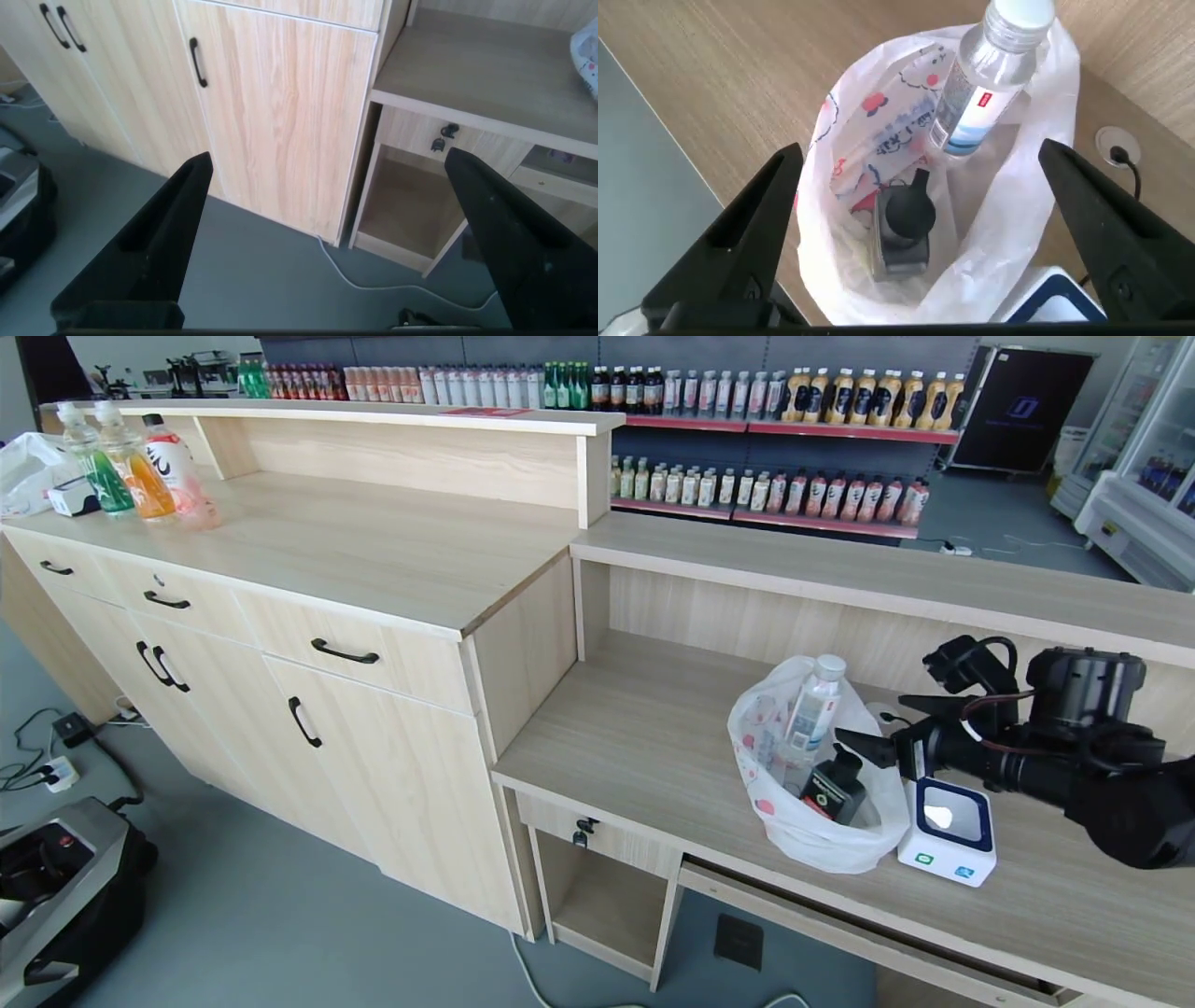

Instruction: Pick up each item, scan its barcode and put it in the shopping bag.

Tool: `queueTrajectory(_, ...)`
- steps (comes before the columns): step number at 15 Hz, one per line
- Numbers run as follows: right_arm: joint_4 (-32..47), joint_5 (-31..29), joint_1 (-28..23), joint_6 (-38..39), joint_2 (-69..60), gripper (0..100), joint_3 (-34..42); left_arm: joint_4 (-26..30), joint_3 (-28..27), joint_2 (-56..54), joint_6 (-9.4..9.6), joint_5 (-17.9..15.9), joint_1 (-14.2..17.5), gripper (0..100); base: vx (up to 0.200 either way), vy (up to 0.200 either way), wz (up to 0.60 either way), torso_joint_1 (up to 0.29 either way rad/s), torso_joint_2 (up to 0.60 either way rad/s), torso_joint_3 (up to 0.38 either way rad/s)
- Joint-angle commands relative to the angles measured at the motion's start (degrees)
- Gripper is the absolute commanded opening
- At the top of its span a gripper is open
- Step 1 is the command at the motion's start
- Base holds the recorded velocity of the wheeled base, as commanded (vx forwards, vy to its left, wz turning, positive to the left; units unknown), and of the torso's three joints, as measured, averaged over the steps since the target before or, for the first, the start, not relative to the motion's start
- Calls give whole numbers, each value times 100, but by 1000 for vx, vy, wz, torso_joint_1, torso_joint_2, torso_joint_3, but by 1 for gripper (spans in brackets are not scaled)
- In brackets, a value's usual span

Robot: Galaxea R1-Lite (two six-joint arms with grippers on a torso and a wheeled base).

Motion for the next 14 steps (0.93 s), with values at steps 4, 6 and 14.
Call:
queueTrajectory(4, 290, -17, -1054, -1006, -1695, 100, 719, -1, 0, 9, 0, 0, 1, 100, 0, 0, 0, 0, 0, 0)
queueTrajectory(6, 589, -96, -1371, -1129, -1950, 100, 737, -1, 0, 9, 0, 0, 1, 100, 0, 0, -600, 2, 2, 0)
queueTrajectory(14, 633, -1845, -1423, -320, -2864, 100, 543, -1, 0, 9, 0, 0, 1, 100, 0, 0, -600, 2, 2, 3)
